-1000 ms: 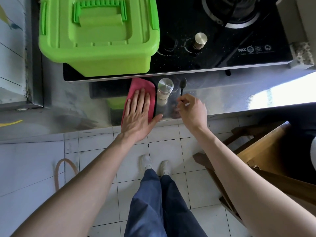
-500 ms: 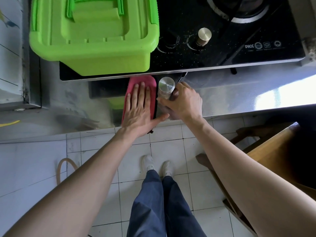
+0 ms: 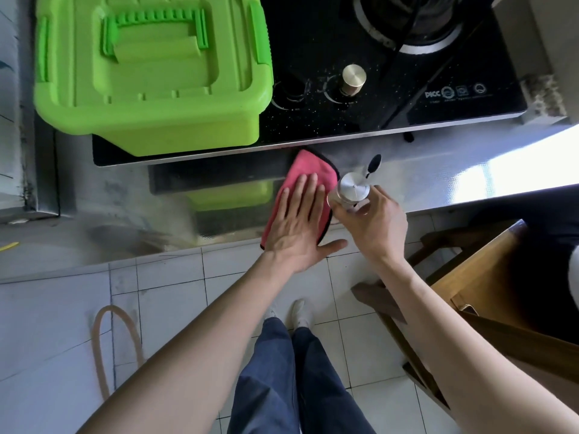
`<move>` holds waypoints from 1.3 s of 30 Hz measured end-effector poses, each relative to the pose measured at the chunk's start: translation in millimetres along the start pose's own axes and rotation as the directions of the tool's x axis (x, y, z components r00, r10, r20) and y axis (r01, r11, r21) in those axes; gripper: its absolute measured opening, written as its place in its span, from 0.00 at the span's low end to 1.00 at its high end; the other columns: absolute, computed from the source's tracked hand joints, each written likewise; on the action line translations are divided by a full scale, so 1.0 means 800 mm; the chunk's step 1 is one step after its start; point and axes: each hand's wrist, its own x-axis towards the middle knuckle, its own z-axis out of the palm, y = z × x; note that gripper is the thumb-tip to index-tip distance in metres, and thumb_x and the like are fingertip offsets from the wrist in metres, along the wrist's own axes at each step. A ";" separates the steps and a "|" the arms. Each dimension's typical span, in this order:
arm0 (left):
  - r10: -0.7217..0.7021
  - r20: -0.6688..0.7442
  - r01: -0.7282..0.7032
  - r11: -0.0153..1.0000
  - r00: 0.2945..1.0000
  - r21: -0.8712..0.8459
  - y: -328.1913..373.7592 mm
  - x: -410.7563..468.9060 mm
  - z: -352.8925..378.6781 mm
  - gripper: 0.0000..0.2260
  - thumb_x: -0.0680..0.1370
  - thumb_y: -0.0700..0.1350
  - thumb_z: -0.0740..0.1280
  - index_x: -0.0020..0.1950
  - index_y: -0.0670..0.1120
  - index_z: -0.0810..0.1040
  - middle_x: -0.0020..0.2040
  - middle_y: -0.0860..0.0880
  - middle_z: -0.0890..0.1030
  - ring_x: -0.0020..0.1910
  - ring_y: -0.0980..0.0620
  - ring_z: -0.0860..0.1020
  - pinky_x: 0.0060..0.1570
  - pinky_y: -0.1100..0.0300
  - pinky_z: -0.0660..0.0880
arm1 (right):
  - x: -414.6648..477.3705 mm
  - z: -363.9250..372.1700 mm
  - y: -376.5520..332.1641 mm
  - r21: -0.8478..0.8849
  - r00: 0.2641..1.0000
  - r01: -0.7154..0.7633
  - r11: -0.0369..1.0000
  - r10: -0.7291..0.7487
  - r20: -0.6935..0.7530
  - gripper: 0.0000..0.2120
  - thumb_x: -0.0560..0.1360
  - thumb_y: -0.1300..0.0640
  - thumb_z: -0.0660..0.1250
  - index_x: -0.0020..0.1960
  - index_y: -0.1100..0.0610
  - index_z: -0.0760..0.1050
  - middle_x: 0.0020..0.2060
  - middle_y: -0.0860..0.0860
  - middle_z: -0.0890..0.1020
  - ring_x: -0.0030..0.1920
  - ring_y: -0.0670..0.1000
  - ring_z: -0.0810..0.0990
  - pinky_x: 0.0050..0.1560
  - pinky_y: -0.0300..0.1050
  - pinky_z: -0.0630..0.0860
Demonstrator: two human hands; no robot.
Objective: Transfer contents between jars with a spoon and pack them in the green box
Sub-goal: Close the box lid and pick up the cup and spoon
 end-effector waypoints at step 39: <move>-0.625 0.025 0.620 0.769 0.780 -0.154 -0.253 -0.124 -0.019 0.44 0.76 0.69 0.37 0.85 0.44 0.41 0.85 0.43 0.38 0.84 0.42 0.38 0.81 0.45 0.37 | -0.023 0.101 -0.164 0.097 0.907 0.324 0.941 -0.338 0.250 0.21 0.67 0.37 0.76 0.38 0.46 0.66 0.36 0.42 0.72 0.37 0.47 0.73 0.34 0.40 0.65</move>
